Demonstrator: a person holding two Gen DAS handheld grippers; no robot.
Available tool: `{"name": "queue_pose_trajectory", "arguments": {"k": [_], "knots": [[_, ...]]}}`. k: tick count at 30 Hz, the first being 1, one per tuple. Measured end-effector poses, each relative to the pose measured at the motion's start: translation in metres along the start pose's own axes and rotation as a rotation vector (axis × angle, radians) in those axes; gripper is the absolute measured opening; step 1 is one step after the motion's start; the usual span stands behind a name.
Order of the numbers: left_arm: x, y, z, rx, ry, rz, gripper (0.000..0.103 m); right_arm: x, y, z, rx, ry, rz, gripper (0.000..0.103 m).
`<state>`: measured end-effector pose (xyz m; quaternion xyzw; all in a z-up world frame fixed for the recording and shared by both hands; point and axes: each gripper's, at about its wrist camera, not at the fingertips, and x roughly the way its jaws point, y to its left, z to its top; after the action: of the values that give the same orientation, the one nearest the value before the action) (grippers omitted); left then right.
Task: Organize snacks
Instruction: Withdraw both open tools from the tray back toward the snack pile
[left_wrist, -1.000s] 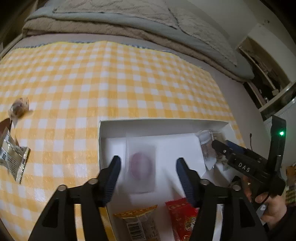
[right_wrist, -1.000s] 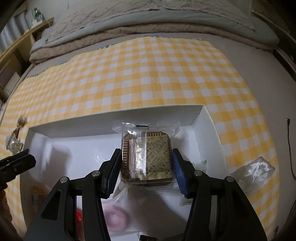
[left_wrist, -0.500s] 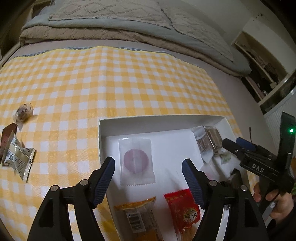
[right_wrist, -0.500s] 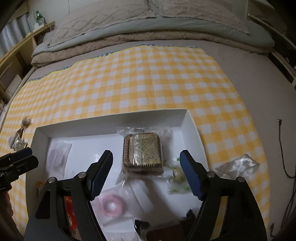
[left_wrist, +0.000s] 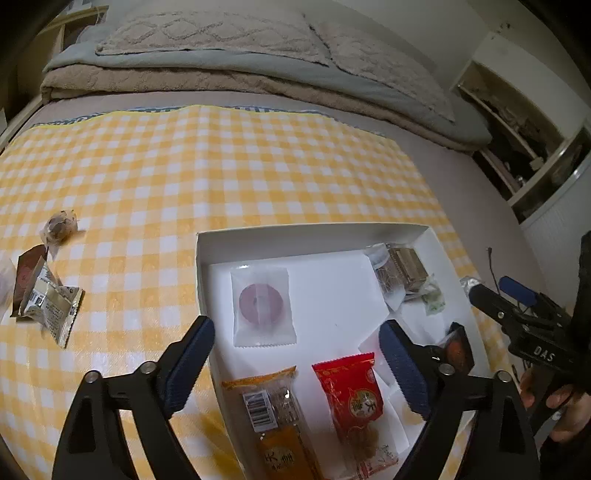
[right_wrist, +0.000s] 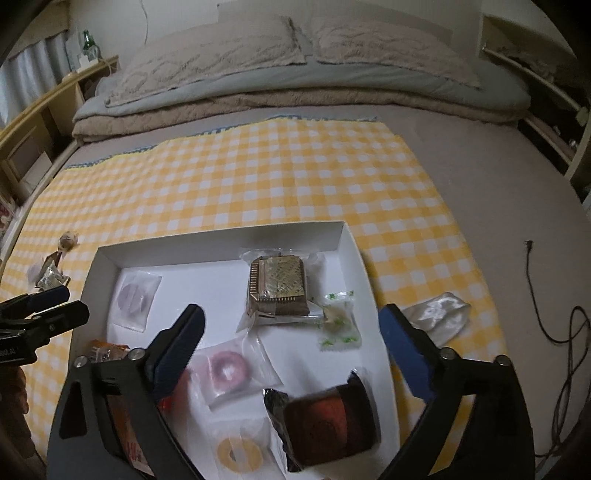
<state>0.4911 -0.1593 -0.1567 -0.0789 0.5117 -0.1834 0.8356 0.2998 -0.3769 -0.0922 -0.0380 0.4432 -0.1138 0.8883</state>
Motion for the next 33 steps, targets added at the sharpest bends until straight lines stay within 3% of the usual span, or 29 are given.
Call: {"name": "queue_pose_trajectory", "arguments": {"k": [4,16,33], "knots": [[-0.012,0.0,-0.003,0.005,-0.016,0.008,0.103,-0.013,0.003,-0.003,-0.018,-0.019,-0.008,0.103],[-0.055,0.006,-0.012,0.057,-0.072,0.066,0.103,-0.041,0.029,-0.008,-0.013,-0.074,0.029,0.103],[-0.137,0.099,-0.018,0.012,-0.17,0.188,0.103,-0.04,0.103,0.01,-0.059,-0.107,0.102,0.103]]}}
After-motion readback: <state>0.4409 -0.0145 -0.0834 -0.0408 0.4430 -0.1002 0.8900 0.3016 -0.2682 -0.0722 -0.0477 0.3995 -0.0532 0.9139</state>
